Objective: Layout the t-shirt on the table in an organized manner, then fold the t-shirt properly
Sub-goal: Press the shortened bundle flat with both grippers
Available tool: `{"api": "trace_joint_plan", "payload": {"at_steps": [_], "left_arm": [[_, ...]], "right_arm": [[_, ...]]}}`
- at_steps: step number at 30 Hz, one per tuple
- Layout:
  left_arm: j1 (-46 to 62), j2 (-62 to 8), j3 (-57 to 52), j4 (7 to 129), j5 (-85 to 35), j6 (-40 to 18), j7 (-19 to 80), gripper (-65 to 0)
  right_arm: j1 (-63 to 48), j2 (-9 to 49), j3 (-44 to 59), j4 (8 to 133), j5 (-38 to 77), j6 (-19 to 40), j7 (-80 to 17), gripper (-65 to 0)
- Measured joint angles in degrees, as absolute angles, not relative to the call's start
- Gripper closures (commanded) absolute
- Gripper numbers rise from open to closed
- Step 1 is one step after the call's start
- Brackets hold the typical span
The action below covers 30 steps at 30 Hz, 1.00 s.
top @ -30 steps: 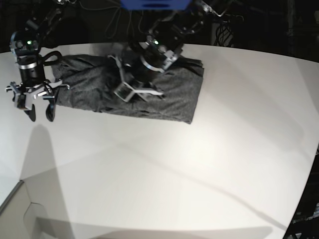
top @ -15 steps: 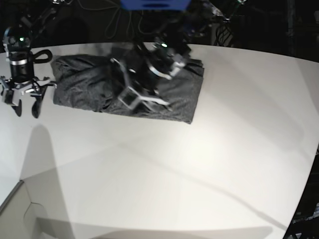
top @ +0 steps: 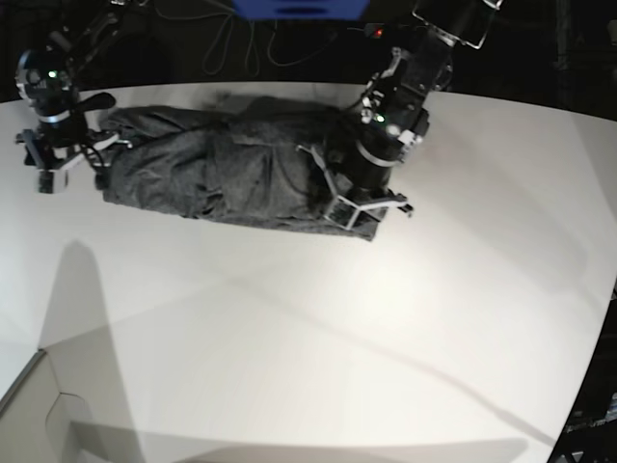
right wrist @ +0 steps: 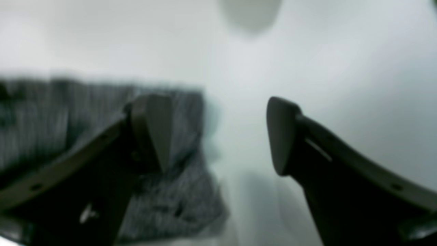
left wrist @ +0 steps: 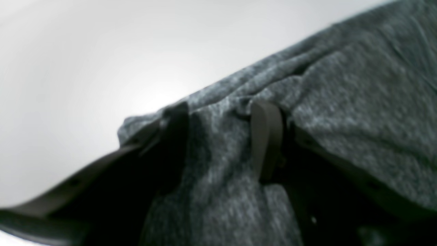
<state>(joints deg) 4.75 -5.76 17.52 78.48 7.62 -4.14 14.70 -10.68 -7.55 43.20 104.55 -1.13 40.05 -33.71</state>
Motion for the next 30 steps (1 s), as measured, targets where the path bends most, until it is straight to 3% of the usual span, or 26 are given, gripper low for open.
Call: {"api": "trace_joint_plan", "payload": {"at_steps": [5, 13, 21, 30], "left_arm": [[4.4, -5.9, 10.9, 76.8, 7.6, -4.2, 13.6, -28.5], [4.6, -6.0, 8.7, 76.9, 7.7, -4.1, 13.7, -28.5], [4.6, -6.0, 8.7, 76.9, 7.8, -4.1, 13.8, -28.5], [4.6, -6.0, 8.7, 77.0, 7.9, -4.1, 13.9, -28.5]], "right_arm": [[-10.0, -7.7, 39.4, 104.5, -1.0, 40.1, -44.8, -44.0], [-5.2, -7.6, 35.3, 104.6, -1.0, 40.0, -61.0, -44.0], [2.5, -8.9, 34.8, 104.6, -0.6, 40.0, -62.0, -44.1], [9.7, -9.3, 35.1, 92.4, -0.8, 40.1, -62.2, -44.1]]}}
